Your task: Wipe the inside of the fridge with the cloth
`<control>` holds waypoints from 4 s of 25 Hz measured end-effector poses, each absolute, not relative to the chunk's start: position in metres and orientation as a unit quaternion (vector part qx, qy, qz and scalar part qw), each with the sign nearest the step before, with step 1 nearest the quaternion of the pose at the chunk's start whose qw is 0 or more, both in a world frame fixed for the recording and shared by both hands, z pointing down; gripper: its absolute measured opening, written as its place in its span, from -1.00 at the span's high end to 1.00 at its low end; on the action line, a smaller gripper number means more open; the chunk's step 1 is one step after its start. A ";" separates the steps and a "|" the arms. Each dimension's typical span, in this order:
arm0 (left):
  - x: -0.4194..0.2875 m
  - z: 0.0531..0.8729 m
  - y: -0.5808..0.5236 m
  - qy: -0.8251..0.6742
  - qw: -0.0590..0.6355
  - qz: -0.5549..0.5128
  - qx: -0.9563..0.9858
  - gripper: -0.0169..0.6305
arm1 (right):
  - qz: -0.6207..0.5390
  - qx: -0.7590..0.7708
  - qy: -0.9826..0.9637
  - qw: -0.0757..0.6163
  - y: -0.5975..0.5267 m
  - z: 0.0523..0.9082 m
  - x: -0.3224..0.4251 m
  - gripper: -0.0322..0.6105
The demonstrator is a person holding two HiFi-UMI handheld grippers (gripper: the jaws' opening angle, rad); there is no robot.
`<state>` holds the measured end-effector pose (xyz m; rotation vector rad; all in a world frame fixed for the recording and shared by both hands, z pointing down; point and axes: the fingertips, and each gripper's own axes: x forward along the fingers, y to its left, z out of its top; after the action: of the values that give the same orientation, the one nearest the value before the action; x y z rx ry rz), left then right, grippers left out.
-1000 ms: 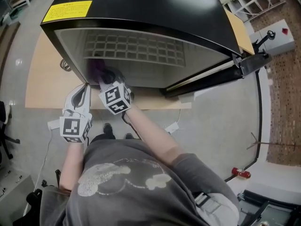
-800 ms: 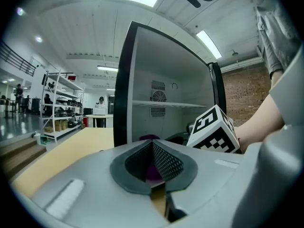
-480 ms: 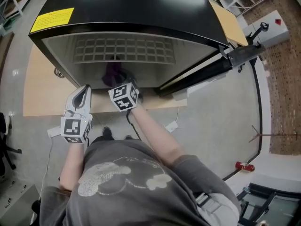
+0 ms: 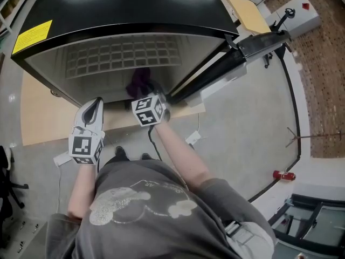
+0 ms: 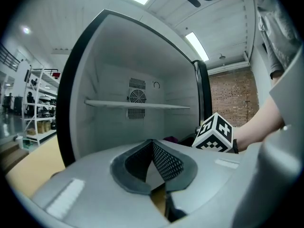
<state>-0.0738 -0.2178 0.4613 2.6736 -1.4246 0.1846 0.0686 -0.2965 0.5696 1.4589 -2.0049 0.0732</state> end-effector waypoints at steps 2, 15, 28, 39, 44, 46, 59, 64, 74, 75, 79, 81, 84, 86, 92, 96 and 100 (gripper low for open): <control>-0.068 0.462 -0.218 -0.463 0.055 0.061 0.883 0.89 | 0.038 0.574 -0.749 0.330 -0.295 0.571 0.084 0.77; -0.065 0.459 -0.220 -0.459 0.057 0.055 0.885 0.89 | 0.044 0.681 -0.690 0.241 -0.318 0.510 0.118 0.77; -0.042 0.454 -0.207 -0.448 0.055 0.050 0.891 0.89 | 0.080 0.707 -0.676 0.192 -0.263 0.488 0.141 0.77; -0.005 0.449 -0.165 -0.457 0.055 0.051 0.886 0.89 | 0.076 0.661 -0.731 0.154 -0.199 0.479 0.146 0.77; 0.000 0.414 -0.137 -0.488 0.041 0.035 0.871 0.89 | 0.022 0.598 -0.792 0.123 -0.178 0.455 0.129 0.77; -0.002 0.408 -0.123 -0.504 0.040 0.034 0.862 0.89 | 0.006 0.570 -0.813 0.119 -0.169 0.453 0.119 0.77; 0.009 0.392 -0.076 -0.514 0.036 0.027 0.856 0.89 | 0.017 0.544 -0.832 0.103 -0.118 0.462 0.129 0.77; 0.004 0.390 -0.052 -0.498 0.033 0.015 0.866 0.89 | 0.012 0.575 -0.811 0.107 -0.093 0.464 0.134 0.77; -0.048 0.398 0.048 -0.492 0.042 0.003 0.869 0.89 | 0.013 0.590 -0.800 0.110 0.009 0.467 0.096 0.77; -0.053 0.398 0.059 -0.492 0.042 0.001 0.870 0.89 | 0.013 0.590 -0.800 0.110 0.021 0.466 0.091 0.77; -0.071 0.399 0.101 -0.489 0.044 -0.002 0.871 0.89 | 0.012 0.590 -0.800 0.108 0.067 0.464 0.071 0.77; -0.078 0.402 0.122 -0.487 0.047 -0.003 0.872 0.89 | 0.014 0.589 -0.802 0.099 0.092 0.460 0.063 0.77; -0.084 0.405 0.151 -0.481 0.049 -0.004 0.875 0.90 | 0.010 0.596 -0.797 0.103 0.126 0.462 0.060 0.77; -0.087 0.403 0.166 -0.477 0.048 -0.007 0.878 0.89 | 0.018 0.599 -0.792 0.112 0.145 0.470 0.060 0.77; -0.090 0.405 0.195 -0.462 0.060 -0.014 0.885 0.90 | 0.026 0.605 -0.786 0.124 0.183 0.466 0.054 0.78; -0.084 0.405 0.206 -0.454 0.065 -0.016 0.888 0.89 | 0.017 0.598 -0.790 0.131 0.199 0.460 0.051 0.78; -0.077 0.403 0.212 -0.454 0.067 -0.021 0.888 0.89 | 0.009 0.589 -0.796 0.138 0.204 0.456 0.050 0.78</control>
<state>-0.0772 0.2118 0.4034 2.6770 -1.3681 -0.0633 0.0496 0.2044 0.4559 1.7042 -2.3014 0.0263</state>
